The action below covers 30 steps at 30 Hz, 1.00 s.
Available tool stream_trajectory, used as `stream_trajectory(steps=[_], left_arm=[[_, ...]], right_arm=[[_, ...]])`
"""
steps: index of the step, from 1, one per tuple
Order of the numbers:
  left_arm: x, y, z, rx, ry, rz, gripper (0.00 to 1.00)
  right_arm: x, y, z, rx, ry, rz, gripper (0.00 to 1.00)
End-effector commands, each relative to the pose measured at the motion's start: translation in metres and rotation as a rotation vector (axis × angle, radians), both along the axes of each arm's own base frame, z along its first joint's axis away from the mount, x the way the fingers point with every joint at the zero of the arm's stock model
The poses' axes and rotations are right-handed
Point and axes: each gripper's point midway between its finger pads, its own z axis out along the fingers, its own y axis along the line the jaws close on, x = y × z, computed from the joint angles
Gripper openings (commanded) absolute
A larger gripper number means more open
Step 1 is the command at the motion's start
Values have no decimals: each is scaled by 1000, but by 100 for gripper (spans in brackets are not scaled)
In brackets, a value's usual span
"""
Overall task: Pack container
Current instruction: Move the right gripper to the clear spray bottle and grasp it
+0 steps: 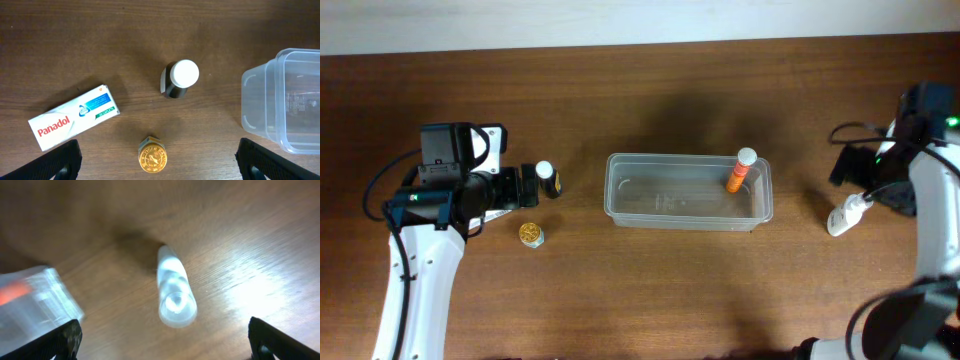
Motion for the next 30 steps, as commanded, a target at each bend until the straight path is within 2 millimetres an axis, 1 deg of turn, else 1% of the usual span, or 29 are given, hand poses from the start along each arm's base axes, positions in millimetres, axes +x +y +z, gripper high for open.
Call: stream_trajectory(steps=[1,3,5,7,9,11,12,13,17,22,24,26,28,30], left_arm=[[4,-1,8,-17,-21,0,99],[4,-1,8,-16,-21,0,99],[4,-1,8,-17,-21,1,99],[4,-1,8,-17,-21,1,99],[4,-1,7,-17,-21,0,99],[4,-1,7,-17,-21,1,99],[4,-1,7,-17,-21,1,99],[4,-1,7,-17,-21,1,99],[4,-1,7,-17,-21,1,99],[4,-1,8,-17,-21,1,99],[4,-1,7,-17,-21,0,99],[4,-1,8,-17,-21,1,99],[4,-1,8,-17,-21,0,99],[4,-1,8,-17,-21,1,100]], right_arm=[[-8,-3,-34,39,56,-28,98],[-9,-3,-47,47,79,-26,99],[-8,-3,-55,54,96,-27,100],[-7,-4,-59,57,103,-27,95],[-7,-4,-59,57,104,-27,86],[-7,-4,-59,56,102,-27,72],[-7,-4,-59,56,102,-27,67],[-7,-4,-59,56,102,-27,65],[-6,-4,-59,56,101,-27,43],[-6,-4,-59,55,100,-27,38],[-6,-4,-59,55,100,-27,34],[-6,-4,-59,54,99,-27,34],[-5,-5,-59,52,97,-27,38],[-4,-6,-59,48,92,-27,40]])
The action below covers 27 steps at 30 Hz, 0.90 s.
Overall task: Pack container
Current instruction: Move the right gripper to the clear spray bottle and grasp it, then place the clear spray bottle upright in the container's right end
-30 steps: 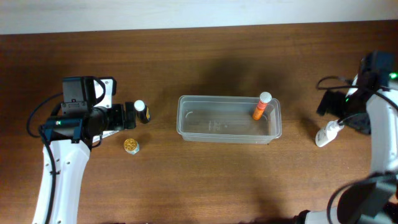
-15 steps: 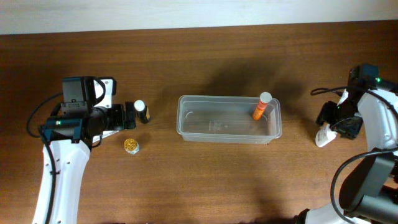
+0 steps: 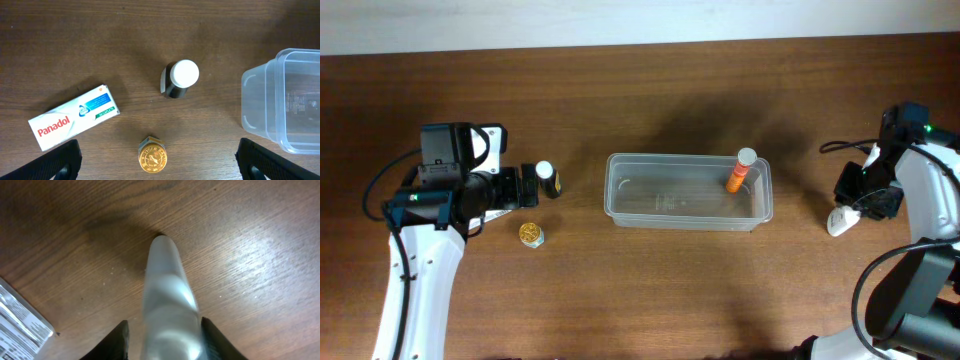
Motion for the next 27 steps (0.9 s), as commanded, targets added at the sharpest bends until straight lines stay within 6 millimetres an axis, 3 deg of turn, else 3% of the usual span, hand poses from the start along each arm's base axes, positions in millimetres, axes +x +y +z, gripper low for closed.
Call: stream_trajectory(steps=[1,11,20,24,27], left_arm=[[4,-1,8,-17,-21,1,99],[4,-1,8,-17,-21,1,99],[4,-1,8,-16,-21,0,100],[4,-1,7,-16,-21,0,99],[4,-1,7,-17,-21,1,99]], right_arm=[[1,-3,-1,-7,-4,-12,40],[11,-7,15,-22,-40,-6,40],[12,-8,17,-24,-43,8,39],[12,-8,17,-23,-40,8,25],[12,-8,17,-23,-40,8,22]])
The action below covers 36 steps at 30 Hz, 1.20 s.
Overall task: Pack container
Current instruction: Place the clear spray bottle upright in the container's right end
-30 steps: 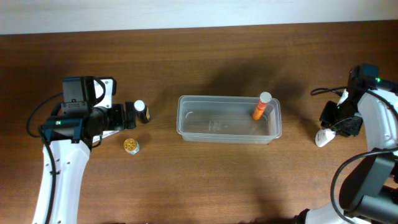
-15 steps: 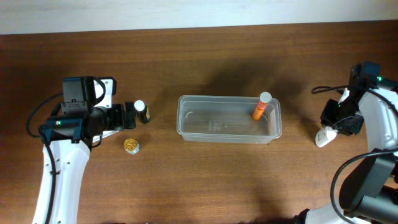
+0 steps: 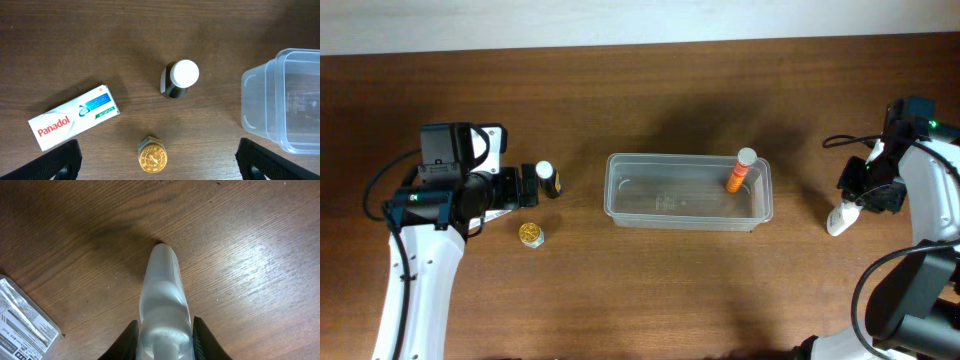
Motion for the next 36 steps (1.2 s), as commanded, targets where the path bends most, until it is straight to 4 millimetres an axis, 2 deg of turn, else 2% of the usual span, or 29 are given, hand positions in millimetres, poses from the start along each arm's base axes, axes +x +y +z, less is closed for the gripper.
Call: stream_trajectory(steps=[1,6,12,16,20,24,27,30,32,36], left_arm=[[4,-1,7,-17,-21,1,99],[4,-1,7,-17,-21,1,99],[4,-1,7,-17,-21,1,99],[4,-1,7,-17,-21,1,99],[4,-1,7,-17,-21,1,99],[4,-1,8,-17,-21,1,99],[4,-1,8,-17,-21,1,99],[4,-1,8,-16,-21,0,99],[4,-1,8,-16,-21,0,99],[4,-1,8,-16,-21,0,99]], right_arm=[[5,-4,6,-11,-17,1,21],[6,-4,13,-11,-19,6,16],[9,11,51,-9,-51,66,16],[15,50,95,47,-138,209,16],[15,90,138,32,-239,334,16],[15,137,164,23,-334,482,16],[16,164,167,27,-357,567,16],[20,182,158,38,-349,620,16],[24,190,146,44,-330,632,16],[30,191,109,35,-269,606,16]])
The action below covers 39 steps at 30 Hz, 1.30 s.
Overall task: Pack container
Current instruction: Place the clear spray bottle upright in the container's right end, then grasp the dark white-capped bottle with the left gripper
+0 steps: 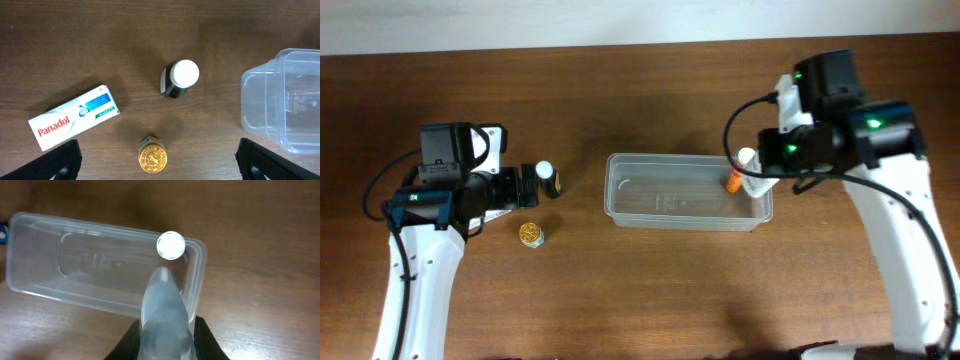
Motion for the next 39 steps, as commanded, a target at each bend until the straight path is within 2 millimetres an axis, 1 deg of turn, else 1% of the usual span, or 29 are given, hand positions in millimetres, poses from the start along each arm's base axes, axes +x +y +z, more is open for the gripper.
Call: stream_trajectory(steps=[1,3,4,7,11,14,15,16,18,20,22,24,26,28,29,30,31,32,33,34,35,36,39], left_arm=[[4,-1,7,-16,-21,0,100],[4,-1,7,-16,-21,0,99],[4,-1,7,-14,-21,-2,99],[4,-1,7,-14,-21,-2,99],[4,-1,7,-14,-21,-2,99],[4,-1,7,-15,-21,-2,99],[4,-1,7,-14,-21,-2,99],[4,-1,7,-14,-21,-2,100],[4,-1,7,-15,-21,-2,99],[4,-1,7,-15,-21,-2,99],[4,-1,7,-14,-21,-2,99],[4,-1,7,-14,-21,-2,99],[5,-1,8,-15,-24,-2,99],[6,-1,9,-14,-29,-2,99],[7,-1,9,-15,-34,-3,99],[8,-1,10,-15,-40,-3,99],[9,-1,11,-14,-47,-4,99],[11,-2,14,-14,-53,-6,99],[13,-2,20,-15,-64,-4,99],[15,-2,23,-19,-69,4,99],[17,-2,26,-26,-70,17,99],[24,-2,31,-40,-57,40,99],[37,-1,27,-48,-10,51,99]], right_arm=[[1,-1,-36,-30,63,-22,16],[3,-2,-55,-36,72,-23,16],[3,-2,-70,-37,77,-23,16],[4,-2,-91,-37,79,-23,16],[5,-5,-111,-58,70,-30,16],[5,-9,-115,-79,68,-37,18],[5,-9,-115,-80,67,-33,29],[6,-9,-115,-79,65,-33,50],[6,-9,-115,-79,65,-33,54],[6,-9,-115,-79,65,-33,60],[5,-9,-114,-78,64,-33,63],[7,-9,-107,-76,48,-34,66],[10,-8,-87,-69,6,-36,69],[14,-10,-61,-63,-51,-44,75],[16,-12,-42,-54,-99,-57,76],[18,-15,-27,-45,-138,-71,79],[20,-20,-13,-37,-175,-90,95],[20,-26,1,-27,-210,-119,98],[18,-44,25,-12,-264,-187,98],[16,-53,34,-3,-283,-216,98],[13,-62,40,4,-291,-241,98],[6,-83,41,18,-276,-301,98],[-7,-108,27,15,-196,-382,98]])
